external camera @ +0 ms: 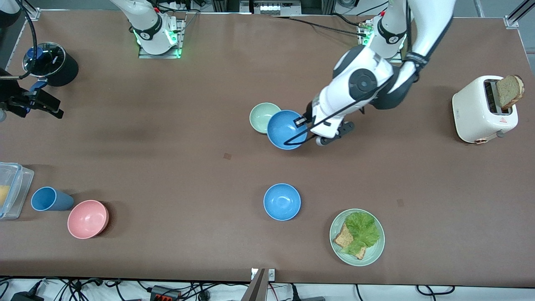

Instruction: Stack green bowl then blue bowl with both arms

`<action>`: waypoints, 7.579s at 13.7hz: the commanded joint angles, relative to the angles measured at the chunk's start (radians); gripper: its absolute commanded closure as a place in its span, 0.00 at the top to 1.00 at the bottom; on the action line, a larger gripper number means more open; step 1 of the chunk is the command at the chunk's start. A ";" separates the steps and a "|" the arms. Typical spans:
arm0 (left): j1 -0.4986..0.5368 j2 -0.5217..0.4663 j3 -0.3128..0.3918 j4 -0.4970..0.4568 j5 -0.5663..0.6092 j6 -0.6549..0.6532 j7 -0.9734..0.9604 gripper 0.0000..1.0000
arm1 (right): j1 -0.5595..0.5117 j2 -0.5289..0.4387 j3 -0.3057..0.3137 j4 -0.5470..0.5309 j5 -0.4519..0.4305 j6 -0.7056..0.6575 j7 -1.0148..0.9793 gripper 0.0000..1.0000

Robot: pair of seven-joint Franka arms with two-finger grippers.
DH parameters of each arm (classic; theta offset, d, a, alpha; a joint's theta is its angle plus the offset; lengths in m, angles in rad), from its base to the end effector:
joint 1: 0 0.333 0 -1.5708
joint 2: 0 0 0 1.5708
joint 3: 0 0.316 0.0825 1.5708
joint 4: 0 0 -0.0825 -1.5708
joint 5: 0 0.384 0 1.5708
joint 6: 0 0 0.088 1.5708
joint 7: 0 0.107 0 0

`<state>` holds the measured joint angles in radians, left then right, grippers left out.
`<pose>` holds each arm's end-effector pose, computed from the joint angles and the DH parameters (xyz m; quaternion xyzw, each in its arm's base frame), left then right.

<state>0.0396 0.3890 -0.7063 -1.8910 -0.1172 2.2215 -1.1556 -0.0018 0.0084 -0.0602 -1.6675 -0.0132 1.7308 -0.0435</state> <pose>0.5049 -0.3667 0.3494 0.9412 0.2915 -0.1267 0.1146 0.5683 -0.0364 0.5881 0.9996 -0.0084 0.0271 0.0082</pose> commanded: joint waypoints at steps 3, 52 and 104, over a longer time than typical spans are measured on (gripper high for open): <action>-0.055 -0.110 0.002 -0.176 -0.004 0.163 -0.131 0.00 | -0.004 -0.001 0.007 0.008 -0.001 -0.025 -0.010 1.00; -0.182 -0.027 0.018 -0.307 0.050 0.448 -0.357 0.35 | -0.006 0.001 -0.003 0.012 0.006 -0.007 -0.010 1.00; -0.003 -0.254 0.666 0.326 0.007 -0.677 1.054 1.00 | -0.001 -0.002 0.002 0.014 0.004 -0.011 0.000 1.00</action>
<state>0.0447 0.1473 -0.0689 -1.5848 -0.0682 1.5693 -0.0815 -0.0024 0.0126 -0.0604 -1.6656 -0.0129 1.7365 -0.0435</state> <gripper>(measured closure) 0.000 0.000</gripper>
